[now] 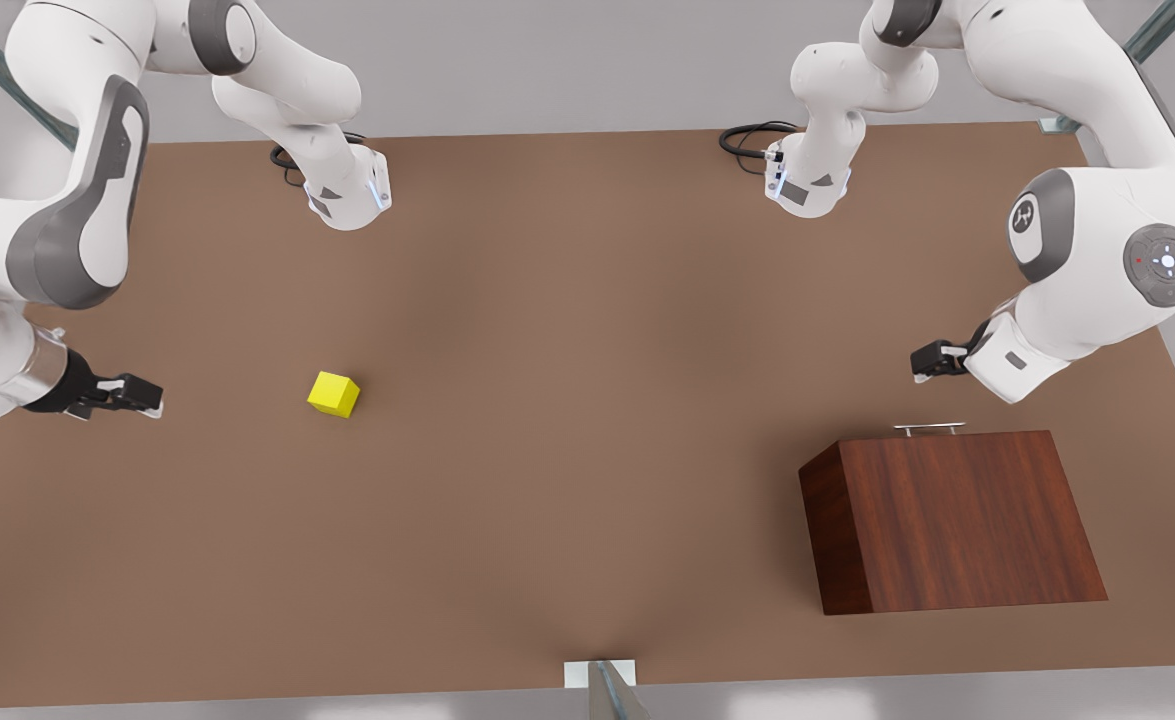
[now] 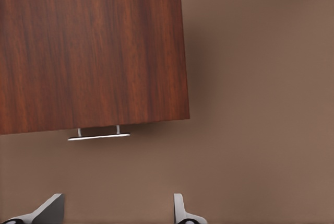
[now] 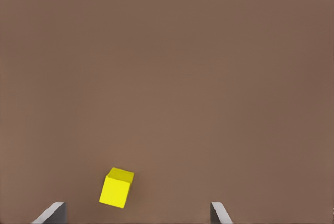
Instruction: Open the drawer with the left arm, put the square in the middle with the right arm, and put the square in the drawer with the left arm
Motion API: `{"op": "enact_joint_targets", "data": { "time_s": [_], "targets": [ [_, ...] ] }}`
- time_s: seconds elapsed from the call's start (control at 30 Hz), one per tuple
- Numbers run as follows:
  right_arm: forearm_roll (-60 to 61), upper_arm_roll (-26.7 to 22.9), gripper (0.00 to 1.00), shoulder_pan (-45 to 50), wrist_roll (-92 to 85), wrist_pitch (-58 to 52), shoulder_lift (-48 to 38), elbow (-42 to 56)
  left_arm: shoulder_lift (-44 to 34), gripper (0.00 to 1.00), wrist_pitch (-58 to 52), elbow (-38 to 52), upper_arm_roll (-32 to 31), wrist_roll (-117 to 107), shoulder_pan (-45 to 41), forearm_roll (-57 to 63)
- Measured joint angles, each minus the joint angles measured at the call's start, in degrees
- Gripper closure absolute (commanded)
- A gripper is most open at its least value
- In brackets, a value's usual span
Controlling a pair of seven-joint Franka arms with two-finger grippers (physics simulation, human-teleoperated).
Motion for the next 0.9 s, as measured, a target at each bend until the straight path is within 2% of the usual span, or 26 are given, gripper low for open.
{"op": "enact_joint_targets", "data": {
  "time_s": [0.07,0.13,0.17,0.23,0.27,0.37,0.43,0.5,0.63,0.7,0.77,0.9],
  "targets": [
    [-0.07,0.00,0.00,0.24,0.04,0.07,-0.65,-1.14,-3.55,0.00,4.92,-6.53,-0.09,-4.60,-0.10,0.08],
    [-0.07,0.05,0.00,0.95,0.04,0.48,-0.65,-2.54,-10.35,0.00,14.43,-18.91,0.12,-24.39,0.17,0.13],
    [0.00,0.09,0.00,1.08,-0.04,0.51,-0.58,-2.78,-11.73,0.00,16.80,-22.39,0.25,-32.52,0.32,0.15],
    [0.01,0.78,0.00,1.36,-0.06,3.87,-3.50,-11.69,-14.70,0.00,26.54,-31.52,0.41,-46.80,0.35,0.14],
    [0.00,1.14,0.00,1.20,0.00,11.03,-7.00,-19.32,-15.70,0.00,31.87,-35.75,0.45,-51.46,0.39,0.13],
    [0.45,2.82,0.00,3.67,7.60,16.29,-11.60,-30.37,-17.03,0.00,44.29,-45.97,0.73,-59.09,0.49,0.06],
    [0.57,2.81,0.00,4.19,14.09,16.50,-12.34,-35.48,-15.84,0.00,48.46,-47.69,0.72,-62.77,0.96,-0.03],
    [0.94,2.65,0.00,4.53,16.92,21.51,-11.41,-42.11,-14.39,0.00,53.44,-49.16,0.77,-68.89,1.44,-0.20],
    [3.95,2.38,0.00,3.98,23.38,23.18,-2.08,-42.48,-13.30,0.00,59.58,-52.15,2.46,-74.25,2.09,-0.76],
    [7.68,2.22,0.00,3.95,25.34,23.26,-0.15,-42.79,-13.32,0.00,62.02,-54.32,2.54,-74.26,3.90,-1.12],
    [12.57,0.88,0.00,4.12,25.30,27.94,1.33,-45.20,-12.30,0.00,62.25,-54.35,2.54,-74.26,3.86,-1.34],
    [12.84,0.88,0.00,4.91,24.86,31.94,2.29,-48.68,-10.52,0.00,63.27,-54.35,2.55,-74.26,2.69,-1.55]
  ]
}}
